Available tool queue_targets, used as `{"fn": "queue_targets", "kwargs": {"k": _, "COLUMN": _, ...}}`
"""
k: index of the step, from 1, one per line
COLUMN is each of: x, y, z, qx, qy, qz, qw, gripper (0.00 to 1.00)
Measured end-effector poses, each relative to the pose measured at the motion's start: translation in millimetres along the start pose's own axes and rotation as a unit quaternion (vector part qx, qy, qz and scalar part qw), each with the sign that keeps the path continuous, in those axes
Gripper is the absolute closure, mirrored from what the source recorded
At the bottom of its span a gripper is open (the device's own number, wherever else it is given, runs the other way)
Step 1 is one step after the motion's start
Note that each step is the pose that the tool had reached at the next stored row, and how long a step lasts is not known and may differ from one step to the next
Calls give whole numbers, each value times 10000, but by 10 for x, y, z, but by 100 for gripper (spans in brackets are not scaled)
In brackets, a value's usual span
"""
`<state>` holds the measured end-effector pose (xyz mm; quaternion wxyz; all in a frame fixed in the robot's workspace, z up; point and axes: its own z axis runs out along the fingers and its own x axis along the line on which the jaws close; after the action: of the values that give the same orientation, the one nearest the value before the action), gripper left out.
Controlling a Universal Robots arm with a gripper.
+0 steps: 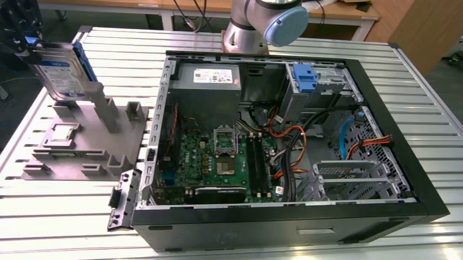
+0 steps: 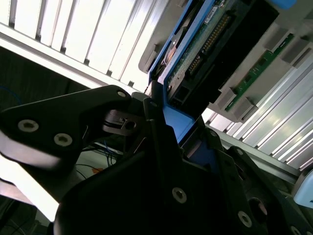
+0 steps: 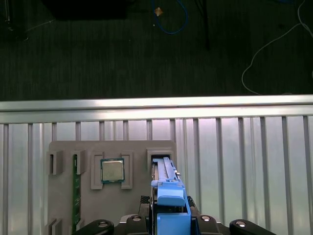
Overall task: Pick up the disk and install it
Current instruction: 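Pick up the disk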
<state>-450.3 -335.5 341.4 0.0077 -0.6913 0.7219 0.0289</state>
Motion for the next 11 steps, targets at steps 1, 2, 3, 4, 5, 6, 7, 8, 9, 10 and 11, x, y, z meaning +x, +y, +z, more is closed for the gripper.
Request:
{"fn": "queue_targets", "kwargs": {"k": 1, "x": 0, "y": 0, "z": -3, "qx": 0, "qy": 0, "qz": 0, "qw": 10000, "gripper": 63}}
{"fn": "queue_targets", "kwargs": {"k": 2, "x": 0, "y": 0, "z": -6, "qx": 0, "qy": 0, "qz": 0, "qw": 10000, "gripper": 63}}
{"fn": "queue_targets", "kwargs": {"k": 3, "x": -1, "y": 0, "z": -9, "qx": 0, "qy": 0, "qz": 0, "qw": 10000, "gripper": 63}}
{"fn": "queue_targets", "kwargs": {"k": 4, "x": -1, "y": 1, "z": -12, "qx": 0, "qy": 0, "qz": 0, "qw": 10000, "gripper": 63}}
{"fn": "queue_targets", "kwargs": {"k": 5, "x": -1, "y": 1, "z": -16, "qx": 0, "qy": 0, "qz": 0, "qw": 10000, "gripper": 63}}
{"fn": "queue_targets", "kwargs": {"k": 6, "x": -1, "y": 1, "z": -19, "qx": 0, "qy": 0, "qz": 0, "qw": 10000, "gripper": 63}}
{"fn": "queue_targets", "kwargs": {"k": 7, "x": -1, "y": 1, "z": -22, "qx": 0, "qy": 0, "qz": 0, "qw": 10000, "gripper": 63}}
{"fn": "queue_targets", "kwargs": {"k": 8, "x": -1, "y": 1, "z": -25, "qx": 0, "qy": 0, "qz": 0, "qw": 10000, "gripper": 63}}
{"fn": "queue_targets", "kwargs": {"k": 9, "x": -1, "y": 1, "z": -28, "qx": 0, "qy": 0, "qz": 0, "qw": 10000, "gripper": 63}}
{"fn": "queue_targets", "kwargs": {"k": 10, "x": -2, "y": 1, "z": -31, "qx": 0, "qy": 0, "qz": 0, "qw": 10000, "gripper": 63}}
{"fn": "queue_targets", "kwargs": {"k": 11, "x": -2, "y": 1, "z": -35, "qx": 0, "qy": 0, "qz": 0, "qw": 10000, "gripper": 63}}
